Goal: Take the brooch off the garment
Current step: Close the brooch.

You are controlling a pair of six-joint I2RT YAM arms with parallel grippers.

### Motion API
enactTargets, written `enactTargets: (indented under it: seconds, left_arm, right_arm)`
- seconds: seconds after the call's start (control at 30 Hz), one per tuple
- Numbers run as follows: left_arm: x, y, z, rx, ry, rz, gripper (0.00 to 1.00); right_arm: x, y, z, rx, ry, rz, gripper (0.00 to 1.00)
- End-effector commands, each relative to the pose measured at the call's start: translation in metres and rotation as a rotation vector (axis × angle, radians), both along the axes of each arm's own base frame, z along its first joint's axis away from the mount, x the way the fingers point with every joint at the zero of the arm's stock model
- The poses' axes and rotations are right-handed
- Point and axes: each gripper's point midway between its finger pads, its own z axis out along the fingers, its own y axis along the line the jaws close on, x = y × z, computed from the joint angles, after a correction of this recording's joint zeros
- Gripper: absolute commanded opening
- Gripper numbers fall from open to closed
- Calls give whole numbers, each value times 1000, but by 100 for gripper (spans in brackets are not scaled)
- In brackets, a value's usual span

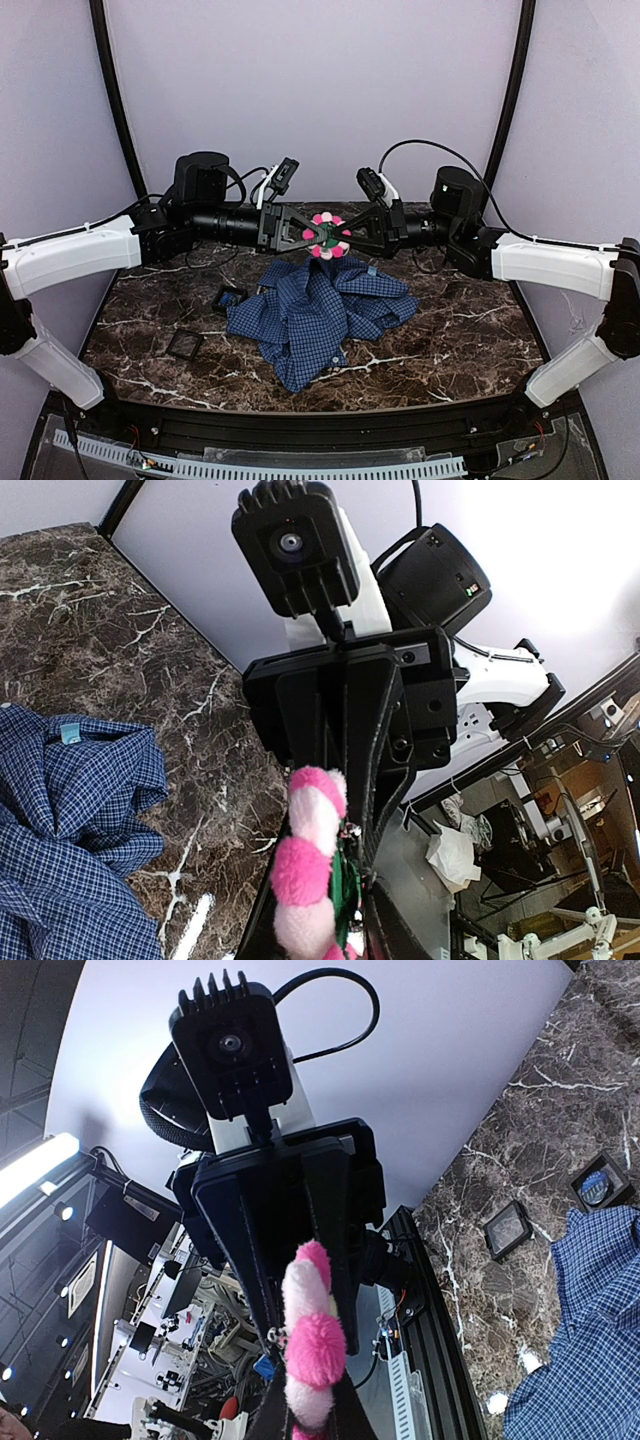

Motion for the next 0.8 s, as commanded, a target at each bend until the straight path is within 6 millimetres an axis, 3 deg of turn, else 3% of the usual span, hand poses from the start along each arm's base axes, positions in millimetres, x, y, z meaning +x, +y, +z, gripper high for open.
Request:
enactTargets:
  seconds: [0.0,0.77]
  left_arm:
    - [7,-5,-6,11,1,13,21]
    - [9,-6,-4,9,-4,17,20]
  right_arm:
    - [-23,3,15,46,-63,79,0]
    - [-22,4,13,30,-69,60,0]
